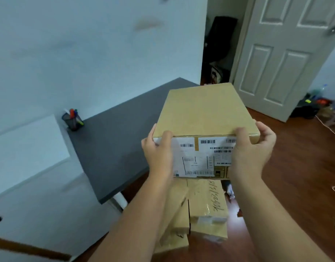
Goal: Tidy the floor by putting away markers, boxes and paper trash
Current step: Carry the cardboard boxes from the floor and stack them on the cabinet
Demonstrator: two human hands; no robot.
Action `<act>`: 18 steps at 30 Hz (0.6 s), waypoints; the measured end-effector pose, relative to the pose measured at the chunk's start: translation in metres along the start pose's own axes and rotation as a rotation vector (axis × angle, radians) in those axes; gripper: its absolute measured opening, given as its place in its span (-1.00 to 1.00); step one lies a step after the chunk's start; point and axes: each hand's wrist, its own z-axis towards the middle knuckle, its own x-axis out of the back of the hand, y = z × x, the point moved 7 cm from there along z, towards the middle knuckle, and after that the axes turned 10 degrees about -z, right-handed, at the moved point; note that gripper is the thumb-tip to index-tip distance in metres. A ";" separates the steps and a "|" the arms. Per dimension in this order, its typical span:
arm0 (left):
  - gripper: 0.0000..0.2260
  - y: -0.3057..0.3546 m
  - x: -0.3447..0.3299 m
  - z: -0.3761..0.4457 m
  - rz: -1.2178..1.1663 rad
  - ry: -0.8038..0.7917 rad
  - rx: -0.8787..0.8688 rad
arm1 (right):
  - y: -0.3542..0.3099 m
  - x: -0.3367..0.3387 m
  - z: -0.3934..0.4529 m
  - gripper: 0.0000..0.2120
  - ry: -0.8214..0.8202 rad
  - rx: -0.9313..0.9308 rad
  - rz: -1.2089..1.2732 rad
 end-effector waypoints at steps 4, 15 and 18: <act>-0.60 0.101 0.092 -0.003 -0.082 0.105 -0.214 | -0.043 -0.076 -0.084 -0.61 -0.241 -0.010 0.147; -0.58 0.299 0.467 -0.087 0.024 0.678 -0.560 | -0.044 -0.270 -0.456 -0.62 -0.868 -0.203 0.330; -0.44 0.318 0.546 -0.107 0.048 0.802 -0.553 | -0.030 -0.298 -0.537 -0.58 -0.981 -0.246 0.295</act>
